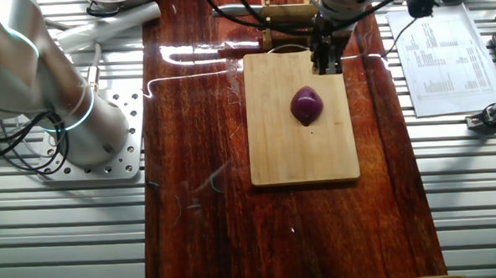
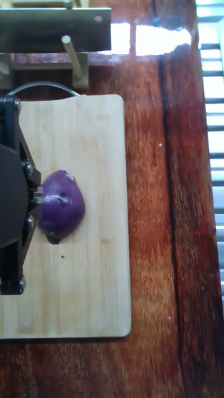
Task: Chop the onions
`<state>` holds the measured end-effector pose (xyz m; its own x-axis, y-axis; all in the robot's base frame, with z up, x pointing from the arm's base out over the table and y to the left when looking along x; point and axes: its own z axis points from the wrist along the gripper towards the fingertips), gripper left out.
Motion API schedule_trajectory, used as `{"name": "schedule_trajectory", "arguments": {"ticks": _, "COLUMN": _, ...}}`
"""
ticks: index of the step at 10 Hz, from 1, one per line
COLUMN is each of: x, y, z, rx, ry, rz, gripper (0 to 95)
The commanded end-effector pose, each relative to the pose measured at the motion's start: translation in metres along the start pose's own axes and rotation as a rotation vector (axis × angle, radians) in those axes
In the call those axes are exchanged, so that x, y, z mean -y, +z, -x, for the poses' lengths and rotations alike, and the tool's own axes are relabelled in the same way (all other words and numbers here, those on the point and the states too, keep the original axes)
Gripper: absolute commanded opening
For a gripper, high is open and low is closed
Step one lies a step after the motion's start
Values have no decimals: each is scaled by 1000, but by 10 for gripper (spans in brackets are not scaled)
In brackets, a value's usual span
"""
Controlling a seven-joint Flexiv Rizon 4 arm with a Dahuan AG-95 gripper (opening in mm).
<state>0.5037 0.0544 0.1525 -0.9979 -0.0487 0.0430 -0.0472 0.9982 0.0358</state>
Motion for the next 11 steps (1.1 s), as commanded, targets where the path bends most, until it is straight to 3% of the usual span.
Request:
{"name": "schedule_trajectory", "arguments": {"ticks": 1, "x": -19, "y": 3, "z": -2, "rx": -37, "ry": -146, "rz": 3, "gripper": 0}}
{"name": "schedule_trajectory", "arguments": {"ticks": 3, "x": -72, "y": 10, "z": -7, "rx": -32, "ry": -57, "rz": 0, "gripper": 0}}
{"name": "schedule_trajectory", "arguments": {"ticks": 4, "x": -88, "y": 10, "z": -8, "rx": -34, "ry": -14, "rz": -3, "gripper": 0}}
{"name": "schedule_trajectory", "arguments": {"ticks": 9, "x": -88, "y": 10, "z": -8, "rx": -33, "ry": -39, "rz": 13, "gripper": 0}}
{"name": "schedule_trajectory", "arguments": {"ticks": 11, "x": -93, "y": 8, "z": -13, "rx": 0, "ry": -6, "rz": 15, "gripper": 0}}
